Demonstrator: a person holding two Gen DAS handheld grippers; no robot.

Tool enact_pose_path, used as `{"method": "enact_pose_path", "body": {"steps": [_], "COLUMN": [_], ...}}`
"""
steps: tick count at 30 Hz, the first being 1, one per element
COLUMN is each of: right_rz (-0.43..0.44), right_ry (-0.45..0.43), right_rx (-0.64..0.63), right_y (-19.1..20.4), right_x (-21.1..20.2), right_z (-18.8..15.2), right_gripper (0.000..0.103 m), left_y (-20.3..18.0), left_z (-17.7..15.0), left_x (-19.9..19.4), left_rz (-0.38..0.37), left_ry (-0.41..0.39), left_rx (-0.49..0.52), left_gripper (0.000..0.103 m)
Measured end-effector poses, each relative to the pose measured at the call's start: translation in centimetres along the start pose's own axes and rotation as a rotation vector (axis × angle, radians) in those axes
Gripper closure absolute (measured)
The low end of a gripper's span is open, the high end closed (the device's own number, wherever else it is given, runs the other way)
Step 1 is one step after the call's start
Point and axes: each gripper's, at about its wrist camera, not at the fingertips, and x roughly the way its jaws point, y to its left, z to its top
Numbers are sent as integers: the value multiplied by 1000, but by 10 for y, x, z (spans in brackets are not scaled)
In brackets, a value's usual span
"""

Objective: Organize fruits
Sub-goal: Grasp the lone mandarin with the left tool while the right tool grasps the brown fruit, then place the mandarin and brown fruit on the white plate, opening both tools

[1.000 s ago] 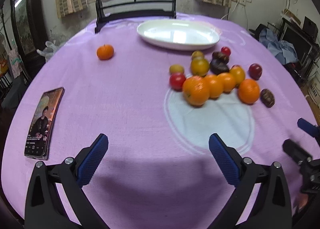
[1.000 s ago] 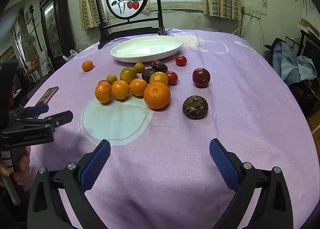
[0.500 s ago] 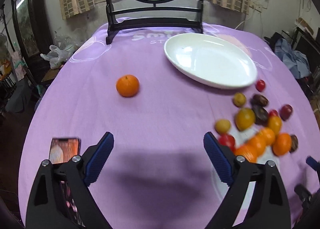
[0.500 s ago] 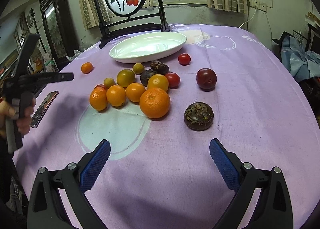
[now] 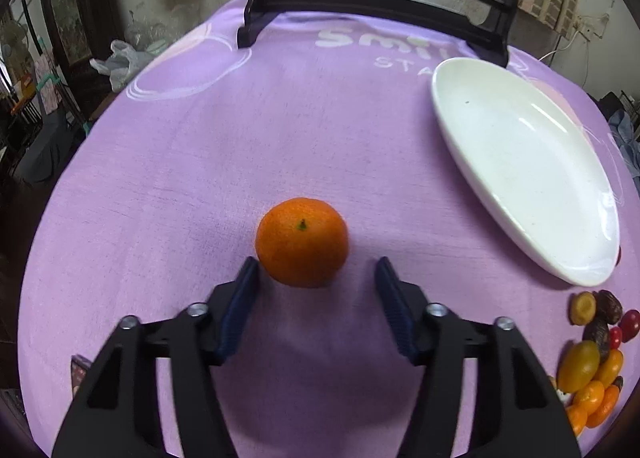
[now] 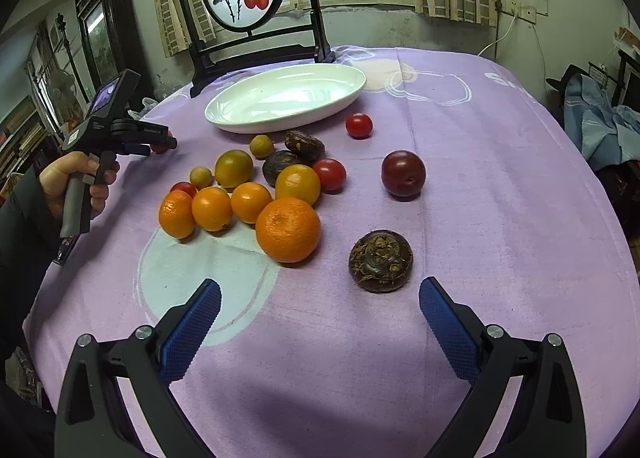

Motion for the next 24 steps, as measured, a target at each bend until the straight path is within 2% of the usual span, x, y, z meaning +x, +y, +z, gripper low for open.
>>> {"method": "enact_pose_path", "body": {"steps": [1,2,3,8,16,19,21,24], "right_rz": [-4,-9,-16,-55,-82,-76,-70,-78], "right_ry": [4,9,13,34,81,105,124,135], "right_rx": [-2,-2,-2,-24,-44,-55,-59,-72], "right_y": [-1,-2,-5,-12,-30,-32,-34,-31], "right_x": [1,2,2,2,17,30,38,48], "right_z": [0,0,0,-1,5,12,16,19], "right_gripper": [3,3,3,3,4,19,37,40], "left_y": [2,2,3,3,-28,-40,-47,-55], "left_z": [3,3,4,-3,-47,-67,-80,-96], "left_x": [1,2,2,-9,-79,-102,-114,-123], "left_rz": [4,15,18,-8,-124,-162,-188,-218], "left_ry": [-13,-14,-15,-23,-129,-151,-159,-145], "left_rx": [-11,-16,-22,-9,114,163,191,227], "left_gripper": [52,60,61,63,63,63,63,63]}}
